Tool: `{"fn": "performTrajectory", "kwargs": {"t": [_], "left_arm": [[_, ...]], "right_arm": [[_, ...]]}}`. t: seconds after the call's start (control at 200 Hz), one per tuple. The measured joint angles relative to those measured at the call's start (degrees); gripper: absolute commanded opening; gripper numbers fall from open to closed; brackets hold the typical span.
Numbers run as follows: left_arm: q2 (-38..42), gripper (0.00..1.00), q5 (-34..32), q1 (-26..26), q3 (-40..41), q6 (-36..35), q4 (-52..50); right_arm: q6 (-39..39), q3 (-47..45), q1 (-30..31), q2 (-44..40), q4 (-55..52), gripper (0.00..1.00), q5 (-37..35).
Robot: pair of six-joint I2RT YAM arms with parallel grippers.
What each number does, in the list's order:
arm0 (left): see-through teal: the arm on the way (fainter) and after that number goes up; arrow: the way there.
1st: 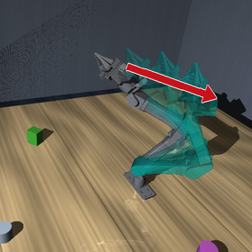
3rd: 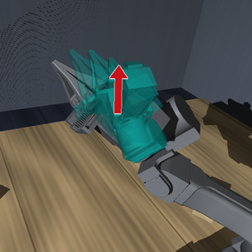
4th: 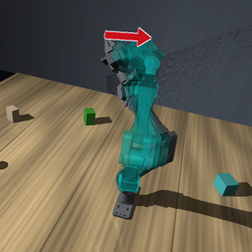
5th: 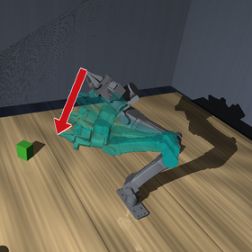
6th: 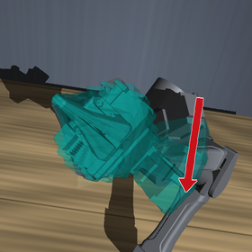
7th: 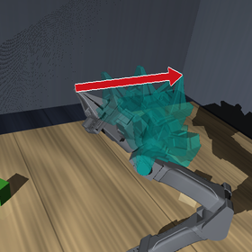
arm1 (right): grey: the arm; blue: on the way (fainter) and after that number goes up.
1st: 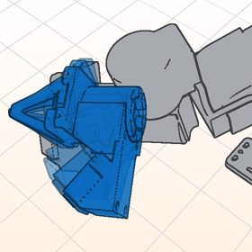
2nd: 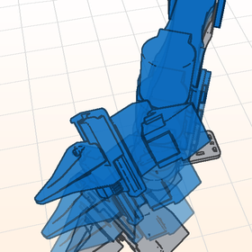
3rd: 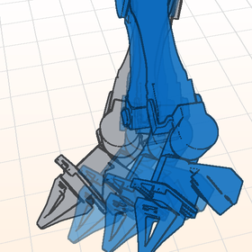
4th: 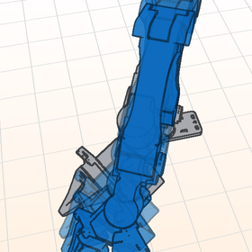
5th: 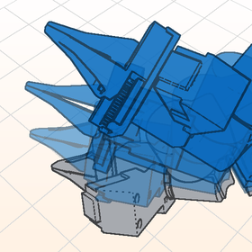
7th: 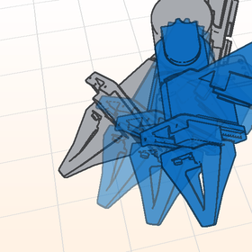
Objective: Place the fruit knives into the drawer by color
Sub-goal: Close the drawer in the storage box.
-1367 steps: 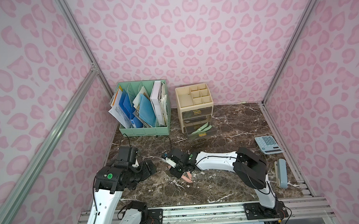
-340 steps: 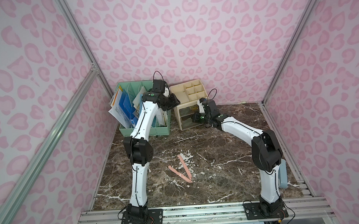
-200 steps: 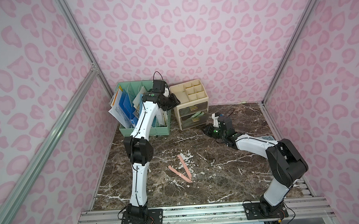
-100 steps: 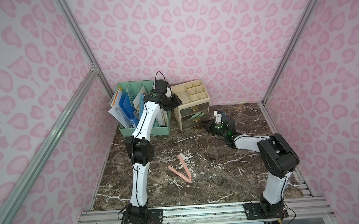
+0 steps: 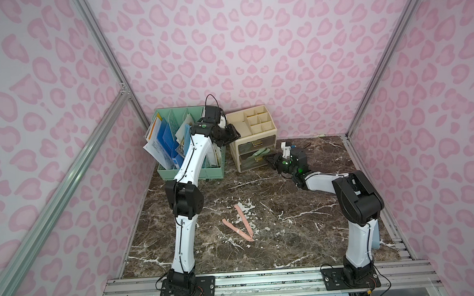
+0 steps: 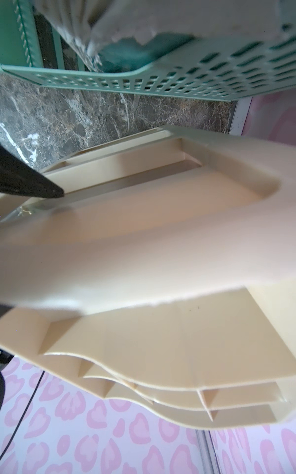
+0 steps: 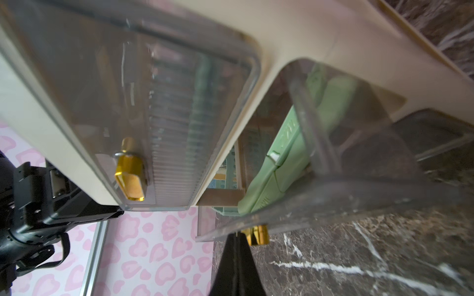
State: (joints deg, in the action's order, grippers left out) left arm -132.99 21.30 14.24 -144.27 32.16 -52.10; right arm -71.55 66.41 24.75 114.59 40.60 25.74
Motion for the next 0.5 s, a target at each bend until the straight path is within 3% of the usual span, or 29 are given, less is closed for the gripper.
{"fn": "performTrajectory", "kwargs": {"t": [0.5], "left_arm": [[-1.0,0.45,1.5,-0.8,-1.1,0.1,0.3]], "right_arm": [[0.3,7.9,-0.6,4.9,-2.0,0.0,0.6]]}}
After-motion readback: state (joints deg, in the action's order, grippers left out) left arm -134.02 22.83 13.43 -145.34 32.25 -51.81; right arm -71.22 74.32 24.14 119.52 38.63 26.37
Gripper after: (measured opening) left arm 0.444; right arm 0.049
